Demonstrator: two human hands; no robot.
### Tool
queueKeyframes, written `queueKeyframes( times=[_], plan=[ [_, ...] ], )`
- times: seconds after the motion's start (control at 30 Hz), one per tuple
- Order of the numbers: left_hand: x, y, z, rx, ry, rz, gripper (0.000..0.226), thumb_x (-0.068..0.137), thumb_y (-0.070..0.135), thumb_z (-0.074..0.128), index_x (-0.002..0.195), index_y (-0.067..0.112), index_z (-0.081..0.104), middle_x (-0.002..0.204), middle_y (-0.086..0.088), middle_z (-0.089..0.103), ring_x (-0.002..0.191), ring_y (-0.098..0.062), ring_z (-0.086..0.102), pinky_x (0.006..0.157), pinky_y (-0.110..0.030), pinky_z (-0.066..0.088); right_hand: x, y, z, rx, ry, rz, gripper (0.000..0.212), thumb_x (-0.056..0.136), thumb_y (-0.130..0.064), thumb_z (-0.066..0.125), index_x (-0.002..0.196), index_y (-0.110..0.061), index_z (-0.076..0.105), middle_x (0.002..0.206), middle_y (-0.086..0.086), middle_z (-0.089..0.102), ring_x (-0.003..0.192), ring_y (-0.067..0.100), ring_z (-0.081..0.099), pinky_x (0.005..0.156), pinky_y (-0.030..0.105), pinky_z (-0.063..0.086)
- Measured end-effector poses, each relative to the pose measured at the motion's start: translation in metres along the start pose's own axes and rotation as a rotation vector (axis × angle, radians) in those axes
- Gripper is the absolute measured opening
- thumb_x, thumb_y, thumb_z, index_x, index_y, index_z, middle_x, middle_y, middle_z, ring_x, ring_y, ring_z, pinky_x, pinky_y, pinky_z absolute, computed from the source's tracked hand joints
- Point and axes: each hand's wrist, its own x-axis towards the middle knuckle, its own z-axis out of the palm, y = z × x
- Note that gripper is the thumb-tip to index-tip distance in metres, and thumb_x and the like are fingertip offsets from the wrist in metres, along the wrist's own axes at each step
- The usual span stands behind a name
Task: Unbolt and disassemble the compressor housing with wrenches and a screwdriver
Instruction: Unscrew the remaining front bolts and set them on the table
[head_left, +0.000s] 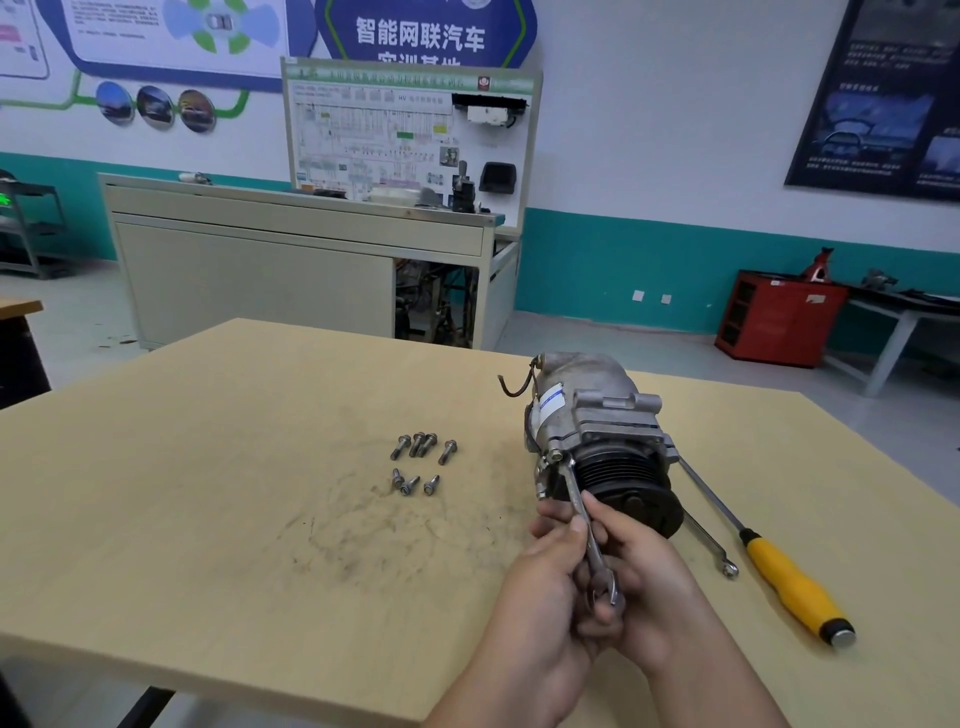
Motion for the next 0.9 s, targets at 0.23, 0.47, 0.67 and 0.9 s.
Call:
queueKeyframes(
  times=[0.23, 0.47, 0.67, 0.9],
  plan=[
    [0.0004, -0.0089, 0.0003, 0.108, 0.061, 0.046, 0.022, 0.101, 0.023, 0.041, 0.084, 0.011, 0.050, 0.064, -0.015, 0.054, 0.024, -0.010, 0.036, 0.031, -0.008, 0.025, 0.0023, 0.0041, -0.0002, -0.015, -0.013, -0.015, 0.051, 0.095, -0.032, 0.044, 0.068, -0.003, 0.075, 0.066, 0.011, 0.067, 0.051, 0.019, 0.064, 0.047, 0.022, 0.052],
    [0.0009, -0.0091, 0.0014, 0.140, 0.066, 0.047, 0.022, 0.101, 0.022, 0.040, 0.084, 0.012, 0.049, 0.062, -0.016, 0.053, 0.024, -0.009, 0.036, 0.030, -0.008, 0.022, 0.0015, 0.0055, 0.0015, -0.003, 0.006, -0.018, 0.051, 0.095, -0.034, 0.042, 0.071, -0.004, 0.075, 0.067, 0.009, 0.066, 0.049, 0.018, 0.062, 0.043, 0.021, 0.048],
    [0.0020, -0.0092, 0.0013, 0.134, 0.057, 0.051, 0.019, 0.101, 0.022, 0.040, 0.088, 0.012, 0.048, 0.062, -0.016, 0.052, 0.023, -0.009, 0.035, 0.030, -0.009, 0.022, 0.0031, 0.0042, 0.0008, -0.005, 0.011, -0.021, 0.052, 0.095, -0.033, 0.043, 0.067, -0.004, 0.075, 0.064, 0.009, 0.066, 0.047, 0.018, 0.062, 0.040, 0.021, 0.048],
    [0.0014, -0.0111, -0.0015, 0.154, 0.058, 0.067, 0.020, 0.101, 0.023, 0.040, 0.088, 0.009, 0.047, 0.061, -0.016, 0.050, 0.024, -0.010, 0.036, 0.032, -0.008, 0.023, 0.0052, 0.0047, -0.0010, -0.015, -0.001, -0.026, 0.052, 0.095, -0.033, 0.044, 0.067, -0.004, 0.075, 0.064, 0.010, 0.067, 0.049, 0.018, 0.063, 0.045, 0.023, 0.049]
  ],
)
